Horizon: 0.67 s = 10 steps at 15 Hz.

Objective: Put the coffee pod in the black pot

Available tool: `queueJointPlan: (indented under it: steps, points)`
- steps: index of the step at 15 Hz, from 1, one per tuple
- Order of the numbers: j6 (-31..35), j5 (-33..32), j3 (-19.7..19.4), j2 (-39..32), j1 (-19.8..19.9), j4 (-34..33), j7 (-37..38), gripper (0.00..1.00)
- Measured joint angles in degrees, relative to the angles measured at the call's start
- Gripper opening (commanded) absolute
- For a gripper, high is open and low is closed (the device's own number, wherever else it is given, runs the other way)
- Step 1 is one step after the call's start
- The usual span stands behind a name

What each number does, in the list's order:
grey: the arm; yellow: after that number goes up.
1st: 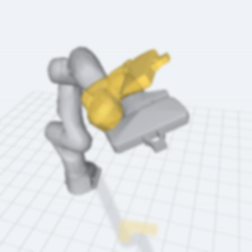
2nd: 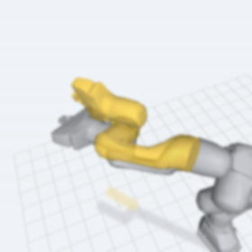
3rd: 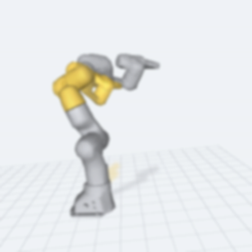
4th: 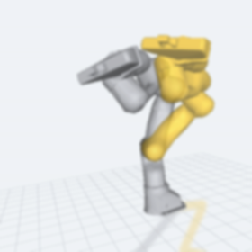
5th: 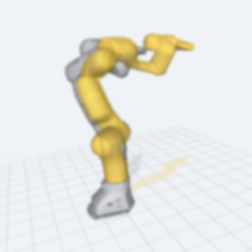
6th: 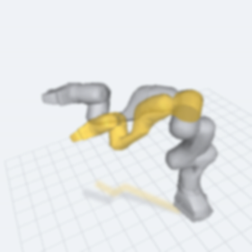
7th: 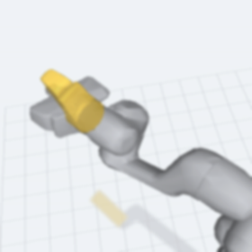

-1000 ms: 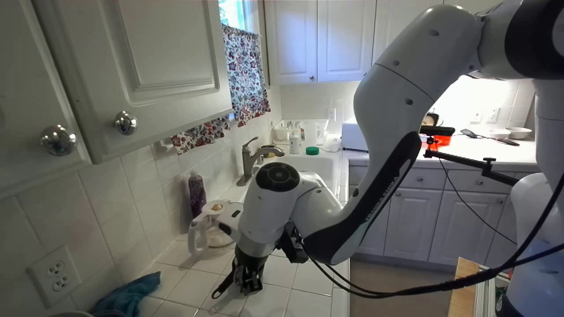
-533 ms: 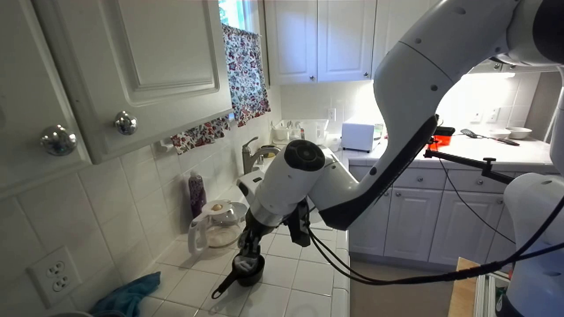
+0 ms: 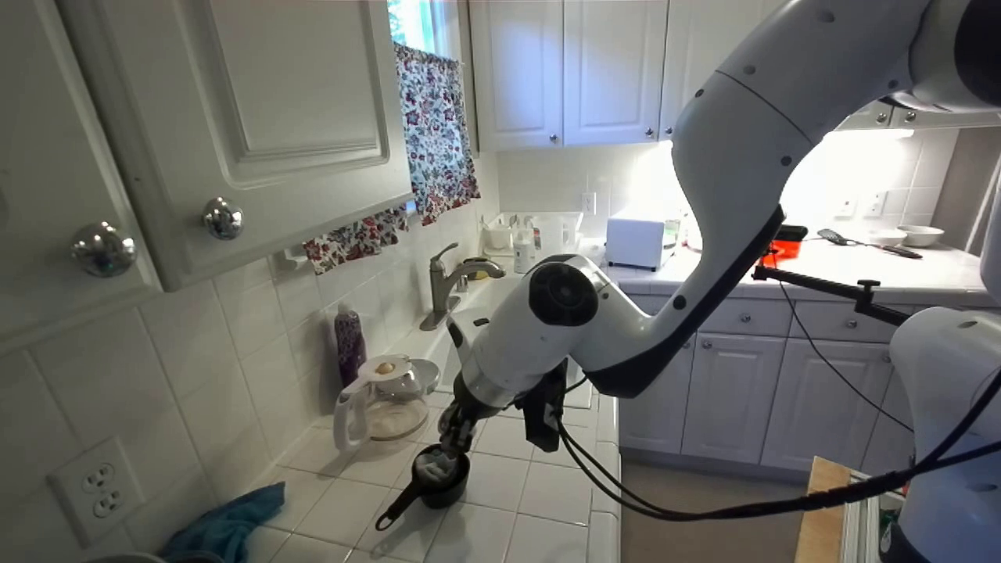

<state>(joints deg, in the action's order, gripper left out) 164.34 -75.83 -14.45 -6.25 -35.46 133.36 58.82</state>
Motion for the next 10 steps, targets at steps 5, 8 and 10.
queueJointPlan:
  steps: [5,8,10]
  points:
    - [-0.25,-5.04,-0.37,-0.24,0.00,-0.93,3.54,0.29]
    - [-0.58,-10.71,-0.51,-0.68,0.00,-2.04,8.73,0.29]
    - [-0.72,-14.19,-0.50,-1.47,-0.02,-2.87,12.39,0.29]
